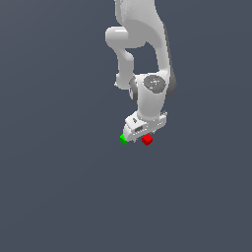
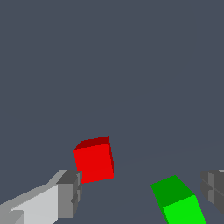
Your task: Stack the red cube on top of the green cube.
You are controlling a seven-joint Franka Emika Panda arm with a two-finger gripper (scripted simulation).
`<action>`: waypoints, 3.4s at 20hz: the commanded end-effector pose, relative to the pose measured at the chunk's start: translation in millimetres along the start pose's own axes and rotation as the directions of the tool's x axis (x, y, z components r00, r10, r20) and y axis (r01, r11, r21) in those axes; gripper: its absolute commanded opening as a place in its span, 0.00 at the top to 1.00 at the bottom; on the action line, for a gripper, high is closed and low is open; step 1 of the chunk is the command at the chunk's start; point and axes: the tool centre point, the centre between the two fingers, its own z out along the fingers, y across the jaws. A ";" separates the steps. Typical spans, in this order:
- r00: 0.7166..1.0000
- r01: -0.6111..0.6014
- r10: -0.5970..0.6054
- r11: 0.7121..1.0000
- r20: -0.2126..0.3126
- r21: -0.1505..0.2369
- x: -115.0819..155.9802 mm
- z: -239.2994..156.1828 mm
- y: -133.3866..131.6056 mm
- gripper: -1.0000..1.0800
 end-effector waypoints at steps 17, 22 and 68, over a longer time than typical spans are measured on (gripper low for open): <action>0.984 0.176 -0.176 0.984 -0.004 0.005 -12.7 38.2 -40.4 0.04; 0.984 0.179 -0.179 0.984 -0.004 0.005 -13.6 61.8 -41.2 0.04; 0.983 0.181 -0.181 0.983 -0.004 0.005 -13.4 -20.9 -41.0 1.00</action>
